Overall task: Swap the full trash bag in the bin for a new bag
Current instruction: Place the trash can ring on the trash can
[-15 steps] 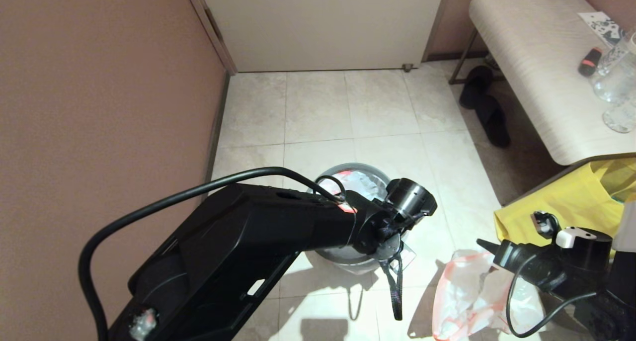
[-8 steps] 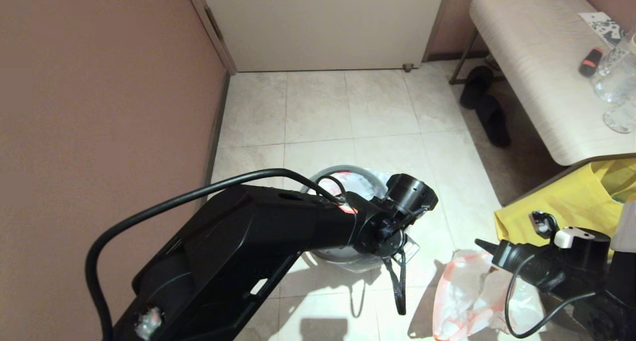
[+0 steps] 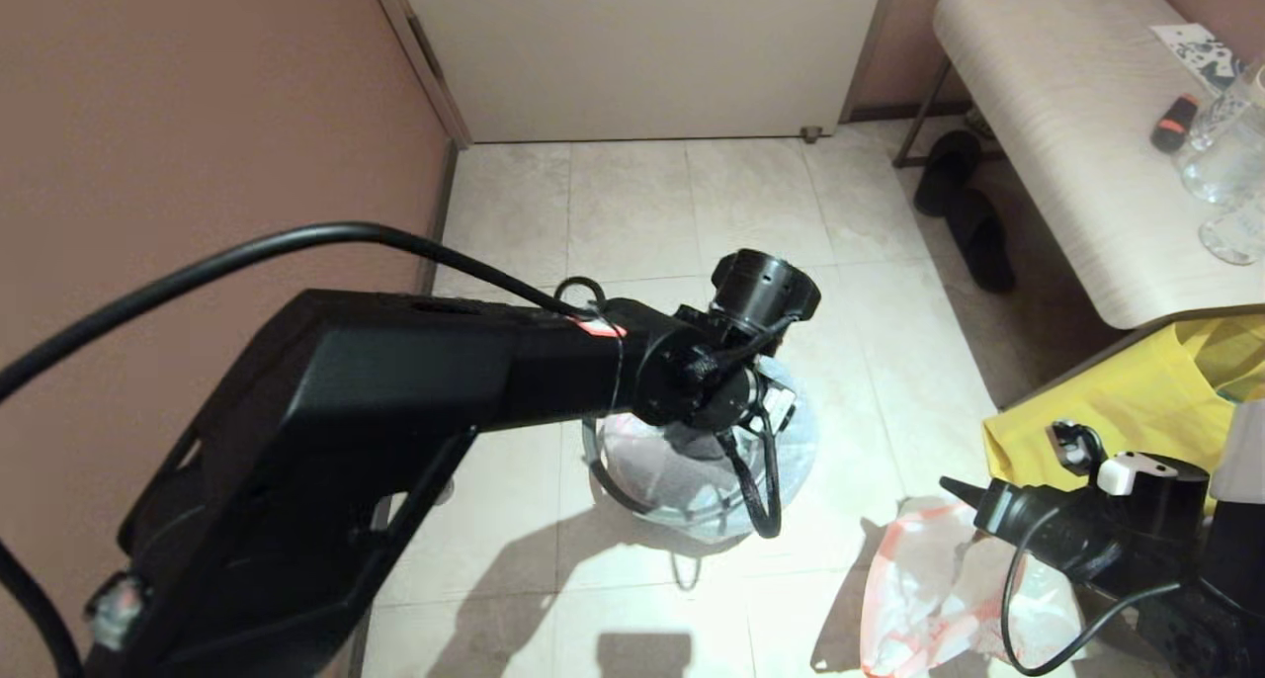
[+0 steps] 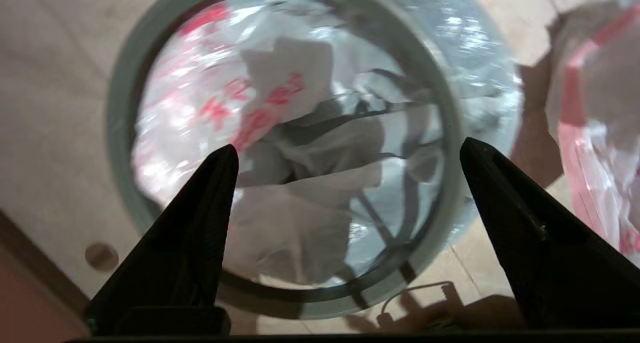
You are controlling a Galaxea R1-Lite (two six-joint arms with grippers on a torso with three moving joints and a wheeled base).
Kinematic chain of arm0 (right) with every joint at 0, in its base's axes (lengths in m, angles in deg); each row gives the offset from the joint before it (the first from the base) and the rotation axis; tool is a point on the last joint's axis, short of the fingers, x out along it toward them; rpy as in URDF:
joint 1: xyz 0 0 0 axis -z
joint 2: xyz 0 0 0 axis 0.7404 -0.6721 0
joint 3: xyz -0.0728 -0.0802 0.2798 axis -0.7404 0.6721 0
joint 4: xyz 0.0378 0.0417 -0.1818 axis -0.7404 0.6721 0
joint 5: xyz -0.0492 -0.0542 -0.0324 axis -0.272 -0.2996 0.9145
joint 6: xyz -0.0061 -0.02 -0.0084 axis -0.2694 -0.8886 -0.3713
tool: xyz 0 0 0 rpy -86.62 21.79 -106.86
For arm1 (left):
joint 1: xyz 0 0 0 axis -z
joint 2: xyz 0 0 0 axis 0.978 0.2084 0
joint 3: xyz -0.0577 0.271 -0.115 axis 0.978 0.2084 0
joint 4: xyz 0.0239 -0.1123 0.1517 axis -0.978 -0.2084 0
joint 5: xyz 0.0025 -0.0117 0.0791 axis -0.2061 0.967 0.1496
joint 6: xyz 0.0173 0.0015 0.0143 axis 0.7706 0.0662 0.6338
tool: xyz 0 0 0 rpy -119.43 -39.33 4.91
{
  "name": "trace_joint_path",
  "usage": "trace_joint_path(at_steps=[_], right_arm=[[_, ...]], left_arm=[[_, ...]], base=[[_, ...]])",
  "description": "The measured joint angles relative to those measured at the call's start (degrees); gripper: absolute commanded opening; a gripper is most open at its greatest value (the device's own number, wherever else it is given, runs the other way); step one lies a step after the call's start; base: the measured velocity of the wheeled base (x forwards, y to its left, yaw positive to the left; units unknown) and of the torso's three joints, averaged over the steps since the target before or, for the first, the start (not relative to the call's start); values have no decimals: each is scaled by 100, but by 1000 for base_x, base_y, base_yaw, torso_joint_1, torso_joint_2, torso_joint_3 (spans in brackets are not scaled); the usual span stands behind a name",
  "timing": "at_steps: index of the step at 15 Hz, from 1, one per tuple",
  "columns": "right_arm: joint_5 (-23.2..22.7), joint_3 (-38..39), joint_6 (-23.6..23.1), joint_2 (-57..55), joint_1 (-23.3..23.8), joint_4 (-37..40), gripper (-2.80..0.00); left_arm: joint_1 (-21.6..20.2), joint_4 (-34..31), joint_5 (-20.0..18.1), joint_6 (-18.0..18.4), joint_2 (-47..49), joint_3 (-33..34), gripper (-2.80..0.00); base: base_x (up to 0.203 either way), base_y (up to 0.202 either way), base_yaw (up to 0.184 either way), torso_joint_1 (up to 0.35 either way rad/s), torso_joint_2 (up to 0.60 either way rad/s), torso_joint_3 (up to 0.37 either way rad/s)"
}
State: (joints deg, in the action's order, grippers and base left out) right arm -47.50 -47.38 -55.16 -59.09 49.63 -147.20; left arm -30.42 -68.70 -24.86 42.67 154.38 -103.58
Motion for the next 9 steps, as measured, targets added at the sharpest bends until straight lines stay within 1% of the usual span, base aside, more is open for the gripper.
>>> trace_joint_path(at_steps=[2, 3, 4, 5, 6, 8, 9], right_arm=[[14, 0, -16, -11, -55, 0, -280], [23, 16, -48, -26, -110, 2, -280], [46, 24, -139, -61, -162, -1, -280], [67, 55, -265, -107, -222, 0, -280], [104, 78, -387, -158, -289, 0, -280], [308, 79, -441, -211, -395, 2, -280], [410, 71, -435, -195, -481, 2, -280]], left_arm=[[-233, 6, 123, -536, -319, 386, 0], [-320, 27, 132, -786, -497, 657, -164], [-408, 59, 132, -1071, -698, 965, -280], [-497, 153, 111, -1328, -890, 1284, -280], [-607, 363, 67, -1487, -1053, 1580, -280], [-877, 900, 75, -1534, -1269, 2065, -280], [-1054, 1016, 13, -1547, -1313, 2163, -280]], base=[[0, 0, 0, 0, 0, 0], [0, 0, 0, 0, 0, 0], [0, 0, 0, 0, 0, 0], [0, 0, 0, 0, 0, 0], [0, 0, 0, 0, 0, 0], [0, 0, 0, 0, 0, 0], [0, 0, 0, 0, 0, 0]])
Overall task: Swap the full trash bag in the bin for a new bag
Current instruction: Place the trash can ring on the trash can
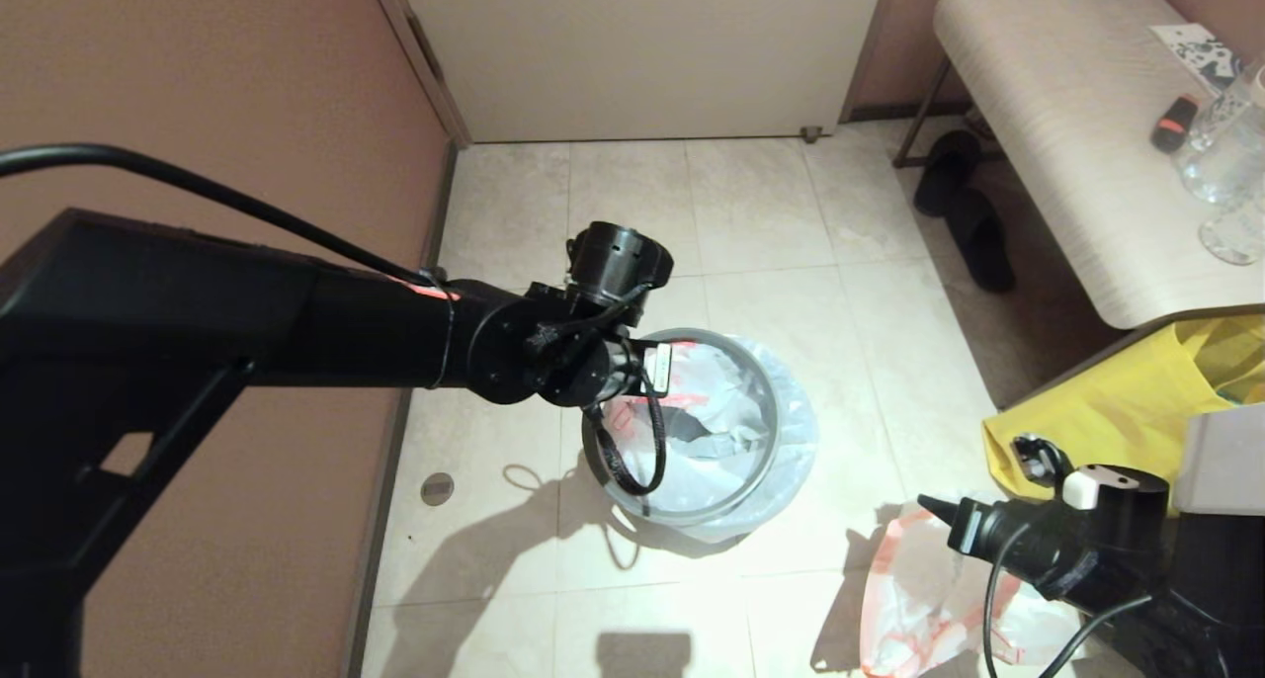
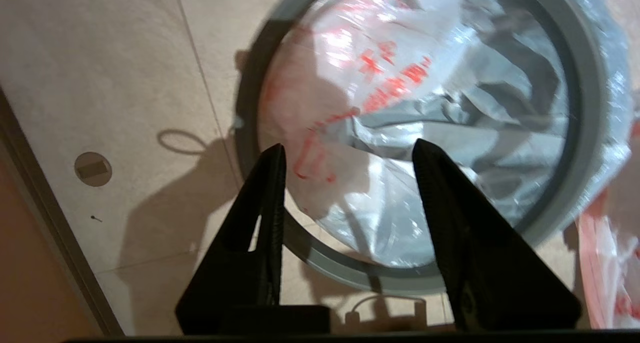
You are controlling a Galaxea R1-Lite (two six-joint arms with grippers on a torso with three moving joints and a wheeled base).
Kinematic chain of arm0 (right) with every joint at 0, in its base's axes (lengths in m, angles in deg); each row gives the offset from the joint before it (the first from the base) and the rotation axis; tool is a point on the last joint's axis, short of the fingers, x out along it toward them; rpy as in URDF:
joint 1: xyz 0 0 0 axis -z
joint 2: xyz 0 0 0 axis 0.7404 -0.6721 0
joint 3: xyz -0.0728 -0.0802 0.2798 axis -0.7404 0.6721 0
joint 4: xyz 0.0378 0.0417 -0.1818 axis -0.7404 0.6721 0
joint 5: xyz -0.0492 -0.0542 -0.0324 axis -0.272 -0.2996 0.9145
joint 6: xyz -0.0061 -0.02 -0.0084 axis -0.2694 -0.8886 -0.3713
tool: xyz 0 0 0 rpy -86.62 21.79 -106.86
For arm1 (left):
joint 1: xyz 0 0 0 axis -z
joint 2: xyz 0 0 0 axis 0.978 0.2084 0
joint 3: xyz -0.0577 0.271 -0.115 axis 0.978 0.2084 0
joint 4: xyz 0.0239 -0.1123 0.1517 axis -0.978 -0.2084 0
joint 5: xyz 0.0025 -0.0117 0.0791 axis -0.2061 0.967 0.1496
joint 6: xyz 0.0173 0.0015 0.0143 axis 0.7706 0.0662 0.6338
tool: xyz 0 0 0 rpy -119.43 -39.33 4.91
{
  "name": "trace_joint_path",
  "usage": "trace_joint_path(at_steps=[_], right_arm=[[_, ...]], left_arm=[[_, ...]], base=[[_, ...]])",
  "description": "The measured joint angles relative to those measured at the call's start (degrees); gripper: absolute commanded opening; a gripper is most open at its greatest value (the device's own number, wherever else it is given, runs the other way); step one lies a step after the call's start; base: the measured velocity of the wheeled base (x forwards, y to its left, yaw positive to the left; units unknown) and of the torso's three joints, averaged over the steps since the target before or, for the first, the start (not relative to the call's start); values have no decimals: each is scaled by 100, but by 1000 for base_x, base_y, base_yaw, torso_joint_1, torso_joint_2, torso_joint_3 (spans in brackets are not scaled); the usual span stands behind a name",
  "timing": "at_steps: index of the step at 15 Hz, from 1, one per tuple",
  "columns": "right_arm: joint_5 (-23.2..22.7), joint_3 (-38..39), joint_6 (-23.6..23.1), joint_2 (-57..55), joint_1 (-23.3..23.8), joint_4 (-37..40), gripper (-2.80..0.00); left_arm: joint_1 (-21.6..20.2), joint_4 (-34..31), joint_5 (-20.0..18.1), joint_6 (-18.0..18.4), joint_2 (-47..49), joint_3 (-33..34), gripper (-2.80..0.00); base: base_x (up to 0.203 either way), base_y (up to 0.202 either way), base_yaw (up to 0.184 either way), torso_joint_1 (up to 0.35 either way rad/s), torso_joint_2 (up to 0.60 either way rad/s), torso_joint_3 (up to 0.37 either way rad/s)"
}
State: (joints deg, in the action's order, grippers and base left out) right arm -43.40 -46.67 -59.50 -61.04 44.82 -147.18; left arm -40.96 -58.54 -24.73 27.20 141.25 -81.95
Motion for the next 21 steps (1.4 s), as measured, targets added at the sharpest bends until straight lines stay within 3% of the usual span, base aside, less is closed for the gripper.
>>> trace_joint_path(at_steps=[3, 6, 11, 15, 16, 19, 21], right_arm=[[319, -53, 31, 440, -373, 127, -280], [1284, -764, -351, 1206, -1063, 1747, -280], [3021, -3613, -956, 1678, -2267, 5228, -280], [4155, -6191, -1067, 1160, -2826, 7788, -280], [4421, -6771, -1075, 952, -2906, 8361, 0], [5069, -7909, -1086, 284, -3081, 9852, 0], [5280, -8120, -1092, -38, -3144, 10085, 0]], left_arm=[[-570, 147, -345, 94, 173, -29, -280], [-1070, 205, -586, 357, 297, -487, -280], [-1331, 230, -892, 360, 99, -704, -280], [-1374, -68, -801, 615, -181, -668, -280], [-1380, -129, -754, 643, -259, -655, -280], [-1436, -196, -712, 686, -427, -630, -280], [-1526, -582, -583, 793, -582, -634, -280]], base=[[0, 0, 0, 0, 0, 0], [0, 0, 0, 0, 0, 0], [0, 0, 0, 0, 0, 0], [0, 0, 0, 0, 0, 0], [0, 0, 0, 0, 0, 0], [0, 0, 0, 0, 0, 0], [0, 0, 0, 0, 0, 0]])
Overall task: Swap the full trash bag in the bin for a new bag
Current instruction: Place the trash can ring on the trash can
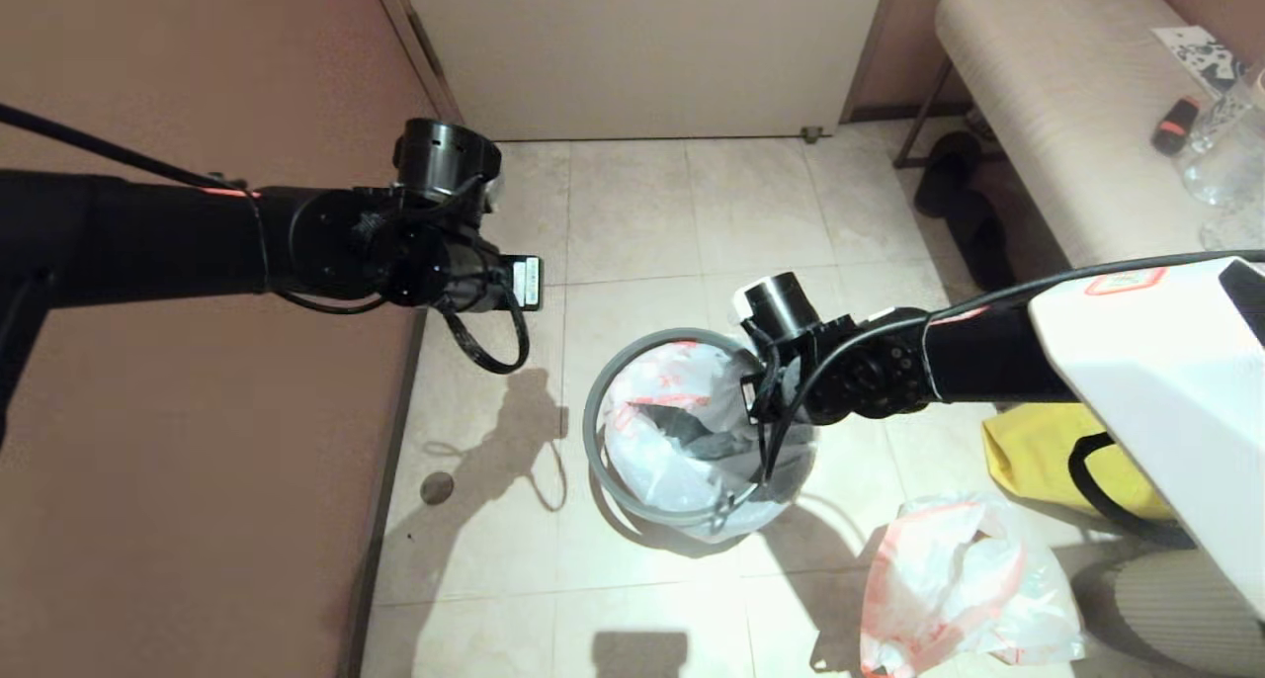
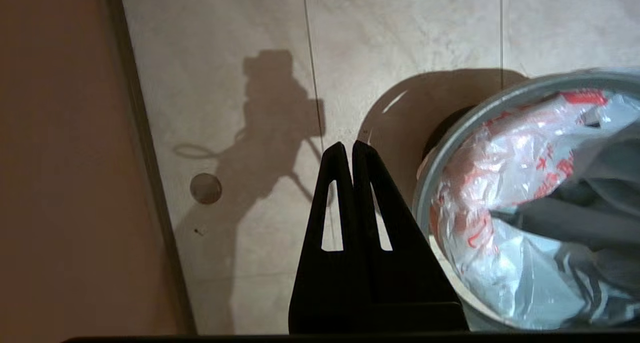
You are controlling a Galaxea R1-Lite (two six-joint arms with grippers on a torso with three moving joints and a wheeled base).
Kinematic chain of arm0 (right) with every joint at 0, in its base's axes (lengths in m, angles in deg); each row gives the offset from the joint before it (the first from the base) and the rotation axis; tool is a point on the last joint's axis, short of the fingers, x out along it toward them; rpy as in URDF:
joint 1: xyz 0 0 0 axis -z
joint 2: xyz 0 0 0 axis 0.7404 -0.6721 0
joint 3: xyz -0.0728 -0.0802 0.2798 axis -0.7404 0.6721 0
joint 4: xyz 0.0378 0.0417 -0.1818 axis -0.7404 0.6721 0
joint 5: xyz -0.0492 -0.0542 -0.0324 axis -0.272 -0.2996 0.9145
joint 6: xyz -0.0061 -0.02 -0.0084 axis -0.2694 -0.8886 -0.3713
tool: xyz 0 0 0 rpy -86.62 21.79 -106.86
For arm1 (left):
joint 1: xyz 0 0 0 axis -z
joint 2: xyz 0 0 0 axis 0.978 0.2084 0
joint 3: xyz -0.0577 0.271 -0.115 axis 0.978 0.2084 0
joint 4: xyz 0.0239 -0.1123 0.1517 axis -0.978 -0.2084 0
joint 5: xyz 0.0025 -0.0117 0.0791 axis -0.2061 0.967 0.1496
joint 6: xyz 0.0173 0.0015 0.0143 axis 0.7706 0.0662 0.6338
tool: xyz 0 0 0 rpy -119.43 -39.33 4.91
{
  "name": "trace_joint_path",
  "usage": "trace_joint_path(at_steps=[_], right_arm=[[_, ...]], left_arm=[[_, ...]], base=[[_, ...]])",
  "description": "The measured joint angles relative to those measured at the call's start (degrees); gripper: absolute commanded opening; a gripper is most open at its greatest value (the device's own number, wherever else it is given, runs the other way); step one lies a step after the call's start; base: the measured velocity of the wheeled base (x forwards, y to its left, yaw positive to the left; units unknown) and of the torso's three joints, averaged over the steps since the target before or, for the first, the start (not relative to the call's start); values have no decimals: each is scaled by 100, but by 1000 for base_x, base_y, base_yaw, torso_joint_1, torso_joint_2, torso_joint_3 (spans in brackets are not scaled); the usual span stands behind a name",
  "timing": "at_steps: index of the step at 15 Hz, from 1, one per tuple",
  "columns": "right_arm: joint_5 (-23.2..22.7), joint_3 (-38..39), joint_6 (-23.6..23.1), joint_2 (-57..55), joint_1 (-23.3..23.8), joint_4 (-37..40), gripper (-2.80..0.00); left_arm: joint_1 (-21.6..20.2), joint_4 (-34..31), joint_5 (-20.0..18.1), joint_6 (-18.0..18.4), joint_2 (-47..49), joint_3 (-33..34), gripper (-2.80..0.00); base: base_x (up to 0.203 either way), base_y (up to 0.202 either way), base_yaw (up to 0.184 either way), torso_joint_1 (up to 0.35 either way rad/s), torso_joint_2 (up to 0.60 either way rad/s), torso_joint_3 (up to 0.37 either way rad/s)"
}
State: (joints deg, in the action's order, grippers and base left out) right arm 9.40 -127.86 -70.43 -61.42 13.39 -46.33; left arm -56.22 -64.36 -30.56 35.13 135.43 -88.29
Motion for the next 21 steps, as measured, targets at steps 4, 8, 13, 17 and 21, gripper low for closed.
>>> trace_joint_path(at_steps=[4, 8, 13, 17, 21], right_arm=[[158, -204, 11, -433, -9, -34, 0], [172, -560, 7, -700, 2, -24, -280], [177, -859, -43, -956, 23, 7, -280], [181, -933, -79, -969, 63, 78, -280], [210, -933, -63, -822, 148, 232, -280]], left_arm=[[-26, -230, 27, 8, -298, -7, -280], [2, -230, 33, 11, -363, -5, -280], [-9, -265, 61, 19, -421, -6, -280], [2, -346, 59, 31, -496, 28, -280], [2, -352, 58, 30, -514, 26, -280]], base=[[0, 0, 0, 0, 0, 0], [0, 0, 0, 0, 0, 0], [0, 0, 0, 0, 0, 0], [0, 0, 0, 0, 0, 0], [0, 0, 0, 0, 0, 0]])
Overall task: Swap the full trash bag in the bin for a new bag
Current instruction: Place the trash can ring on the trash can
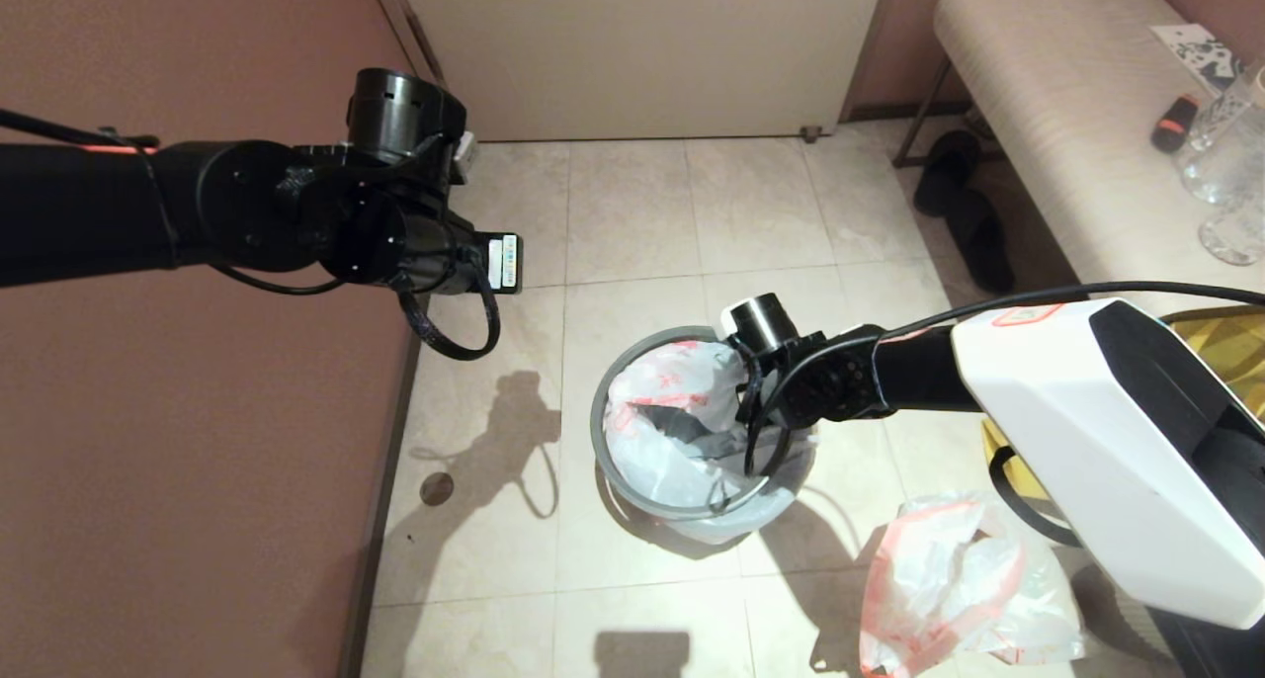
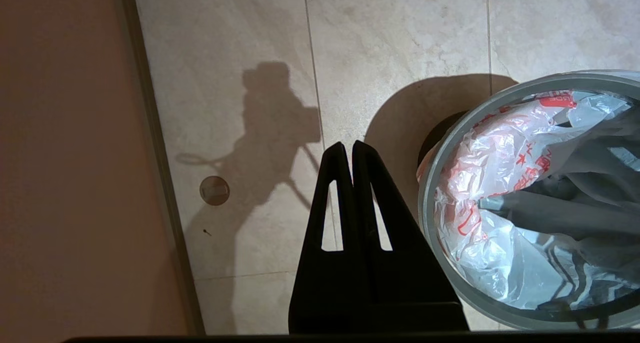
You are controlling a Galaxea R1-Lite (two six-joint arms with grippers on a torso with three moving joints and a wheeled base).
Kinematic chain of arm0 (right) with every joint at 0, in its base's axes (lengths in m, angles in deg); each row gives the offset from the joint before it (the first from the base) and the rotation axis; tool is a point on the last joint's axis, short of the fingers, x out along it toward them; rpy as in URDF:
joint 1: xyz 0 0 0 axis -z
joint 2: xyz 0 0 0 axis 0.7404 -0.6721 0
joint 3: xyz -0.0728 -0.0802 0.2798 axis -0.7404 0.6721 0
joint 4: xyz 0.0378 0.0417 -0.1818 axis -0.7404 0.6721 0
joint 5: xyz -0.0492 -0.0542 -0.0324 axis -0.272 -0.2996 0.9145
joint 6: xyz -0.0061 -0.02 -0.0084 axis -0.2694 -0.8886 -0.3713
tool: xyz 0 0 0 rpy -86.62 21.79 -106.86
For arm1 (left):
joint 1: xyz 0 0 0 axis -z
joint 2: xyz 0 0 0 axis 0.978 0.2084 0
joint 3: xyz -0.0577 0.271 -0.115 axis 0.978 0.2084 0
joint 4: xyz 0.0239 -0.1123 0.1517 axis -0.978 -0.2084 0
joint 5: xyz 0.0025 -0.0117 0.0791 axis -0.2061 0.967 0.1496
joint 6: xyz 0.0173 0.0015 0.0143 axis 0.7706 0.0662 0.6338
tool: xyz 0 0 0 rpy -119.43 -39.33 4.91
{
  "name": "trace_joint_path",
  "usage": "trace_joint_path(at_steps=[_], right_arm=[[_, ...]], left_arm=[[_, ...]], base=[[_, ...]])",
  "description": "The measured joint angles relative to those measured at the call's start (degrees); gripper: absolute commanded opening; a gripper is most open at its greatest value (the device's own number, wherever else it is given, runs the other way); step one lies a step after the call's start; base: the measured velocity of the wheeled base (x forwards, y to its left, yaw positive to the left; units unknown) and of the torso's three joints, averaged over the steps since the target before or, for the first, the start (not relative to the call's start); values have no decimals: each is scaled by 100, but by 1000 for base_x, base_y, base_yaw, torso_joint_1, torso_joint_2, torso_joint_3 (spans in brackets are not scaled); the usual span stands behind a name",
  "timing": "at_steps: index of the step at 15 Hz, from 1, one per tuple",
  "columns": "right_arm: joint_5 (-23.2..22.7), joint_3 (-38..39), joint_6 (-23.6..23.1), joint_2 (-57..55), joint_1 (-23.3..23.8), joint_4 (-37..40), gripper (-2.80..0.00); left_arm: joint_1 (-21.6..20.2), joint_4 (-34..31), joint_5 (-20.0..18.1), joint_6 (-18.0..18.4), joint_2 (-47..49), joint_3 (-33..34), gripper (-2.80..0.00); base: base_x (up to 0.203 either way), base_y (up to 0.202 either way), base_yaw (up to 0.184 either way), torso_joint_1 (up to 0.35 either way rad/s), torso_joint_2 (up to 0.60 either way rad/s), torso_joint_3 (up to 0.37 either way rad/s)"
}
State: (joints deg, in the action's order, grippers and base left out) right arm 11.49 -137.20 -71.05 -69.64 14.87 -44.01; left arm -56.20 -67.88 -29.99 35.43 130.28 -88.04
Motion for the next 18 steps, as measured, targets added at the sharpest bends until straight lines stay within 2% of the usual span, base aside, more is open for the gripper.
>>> trace_joint_path(at_steps=[10, 12, 18], right_arm=[[3, 335, 144, 239, 286, 139, -280], [-53, 412, 292, 226, 285, 143, -280], [-654, 552, 812, 558, 29, 606, -280]], left_arm=[[-7, 1, 1, 0, -10, -18, -280], [-6, -1, 3, 1, -10, -18, -280], [2, -18, 3, 11, -8, -2, -280]], base=[[0, 0, 0, 0, 0, 0], [0, 0, 0, 0, 0, 0], [0, 0, 0, 0, 0, 0]])
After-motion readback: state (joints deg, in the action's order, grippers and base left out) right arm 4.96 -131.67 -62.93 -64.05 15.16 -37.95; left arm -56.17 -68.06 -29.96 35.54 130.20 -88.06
